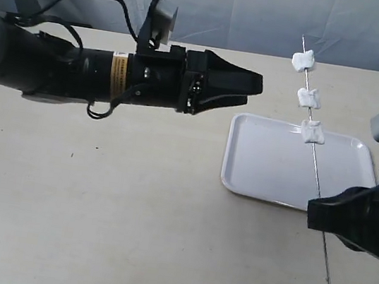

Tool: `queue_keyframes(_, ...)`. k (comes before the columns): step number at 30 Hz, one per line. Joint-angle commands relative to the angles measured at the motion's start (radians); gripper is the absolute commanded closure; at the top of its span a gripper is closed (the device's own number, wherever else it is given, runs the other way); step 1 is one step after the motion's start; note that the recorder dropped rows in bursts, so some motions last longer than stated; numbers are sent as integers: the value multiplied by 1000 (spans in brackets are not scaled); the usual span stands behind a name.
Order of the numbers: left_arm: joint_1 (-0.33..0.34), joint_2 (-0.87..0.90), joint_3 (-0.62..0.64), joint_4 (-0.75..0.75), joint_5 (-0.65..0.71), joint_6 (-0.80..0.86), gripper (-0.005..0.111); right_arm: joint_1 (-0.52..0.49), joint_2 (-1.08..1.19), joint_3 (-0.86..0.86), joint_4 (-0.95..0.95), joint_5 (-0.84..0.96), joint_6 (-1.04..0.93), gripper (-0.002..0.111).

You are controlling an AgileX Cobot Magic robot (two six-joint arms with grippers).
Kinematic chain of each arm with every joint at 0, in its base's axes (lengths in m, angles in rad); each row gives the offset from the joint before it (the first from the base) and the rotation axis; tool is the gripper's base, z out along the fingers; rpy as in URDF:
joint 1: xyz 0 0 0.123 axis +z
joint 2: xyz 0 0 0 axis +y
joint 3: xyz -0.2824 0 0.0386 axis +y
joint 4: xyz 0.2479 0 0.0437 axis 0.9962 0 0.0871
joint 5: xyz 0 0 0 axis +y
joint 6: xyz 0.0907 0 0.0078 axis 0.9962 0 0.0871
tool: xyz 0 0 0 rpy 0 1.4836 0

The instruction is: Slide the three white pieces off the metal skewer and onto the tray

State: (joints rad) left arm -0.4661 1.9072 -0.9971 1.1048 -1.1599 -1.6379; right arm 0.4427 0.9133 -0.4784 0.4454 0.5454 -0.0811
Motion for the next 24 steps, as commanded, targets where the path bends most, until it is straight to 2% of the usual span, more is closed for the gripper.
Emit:
queue_keyframes(1, -50, 42, -29, -150, -61, 106, 51, -5, -104, 6, -10, 105, -2, 109)
queue_keyframes(3, -62, 54, -61, -182, -61, 129, 51, -5, -147, 6, -8, 151, 2, 109)
queue_keyframes(6, -69, 79, -129, -167, -61, 77, 51, -5, -198, 17, 10, 187, 2, 109)
queue_keyframes(13, -111, 82, -139, -152, -61, 72, 51, -5, -210, 56, 53, 136, 3, 109)
queue_keyframes(24, -122, 86, -139, -154, -61, 71, 54, -5, -210, 56, 58, 134, 3, 109)
